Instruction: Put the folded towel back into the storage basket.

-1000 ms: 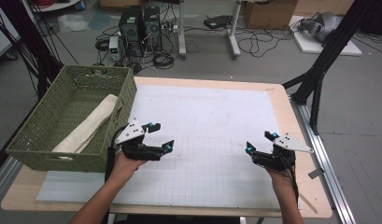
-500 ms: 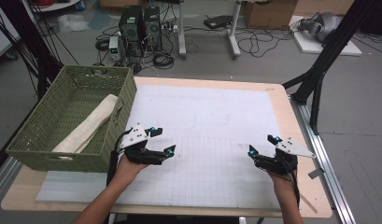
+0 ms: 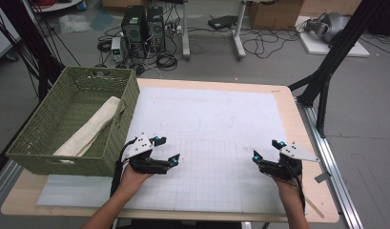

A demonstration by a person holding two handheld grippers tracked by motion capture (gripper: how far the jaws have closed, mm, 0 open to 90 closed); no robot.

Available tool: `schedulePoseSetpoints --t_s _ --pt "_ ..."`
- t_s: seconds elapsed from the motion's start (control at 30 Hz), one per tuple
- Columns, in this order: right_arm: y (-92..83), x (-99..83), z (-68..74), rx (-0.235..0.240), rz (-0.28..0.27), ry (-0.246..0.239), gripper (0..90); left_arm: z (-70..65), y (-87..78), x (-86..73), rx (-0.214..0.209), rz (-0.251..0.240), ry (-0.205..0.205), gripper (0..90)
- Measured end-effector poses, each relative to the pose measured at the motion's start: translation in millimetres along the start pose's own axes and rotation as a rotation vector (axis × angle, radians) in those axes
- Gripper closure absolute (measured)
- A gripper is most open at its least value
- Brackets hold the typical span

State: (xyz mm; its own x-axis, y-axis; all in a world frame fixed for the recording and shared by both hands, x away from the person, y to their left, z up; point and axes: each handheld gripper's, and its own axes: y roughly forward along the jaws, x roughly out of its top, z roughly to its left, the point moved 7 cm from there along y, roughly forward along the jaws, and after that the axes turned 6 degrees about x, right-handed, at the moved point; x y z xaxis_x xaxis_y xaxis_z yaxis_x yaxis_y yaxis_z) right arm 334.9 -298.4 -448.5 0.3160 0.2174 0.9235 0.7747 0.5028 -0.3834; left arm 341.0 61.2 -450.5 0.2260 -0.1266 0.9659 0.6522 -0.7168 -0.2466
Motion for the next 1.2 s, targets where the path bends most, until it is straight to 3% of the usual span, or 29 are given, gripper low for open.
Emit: schedulePoseSetpoints --t_s 0.6,1.2 --pt "1.2 4.3 8.4 -0.002 0.004 -0.022 16.9 17.2 -14.1 2.2 0.057 -0.032 -0.039 17.2" --pt "2.7 4.3 7.1 -0.011 0.008 -0.013 16.9 16.1 -16.8 2.6 0.059 -0.033 -0.034 17.2"
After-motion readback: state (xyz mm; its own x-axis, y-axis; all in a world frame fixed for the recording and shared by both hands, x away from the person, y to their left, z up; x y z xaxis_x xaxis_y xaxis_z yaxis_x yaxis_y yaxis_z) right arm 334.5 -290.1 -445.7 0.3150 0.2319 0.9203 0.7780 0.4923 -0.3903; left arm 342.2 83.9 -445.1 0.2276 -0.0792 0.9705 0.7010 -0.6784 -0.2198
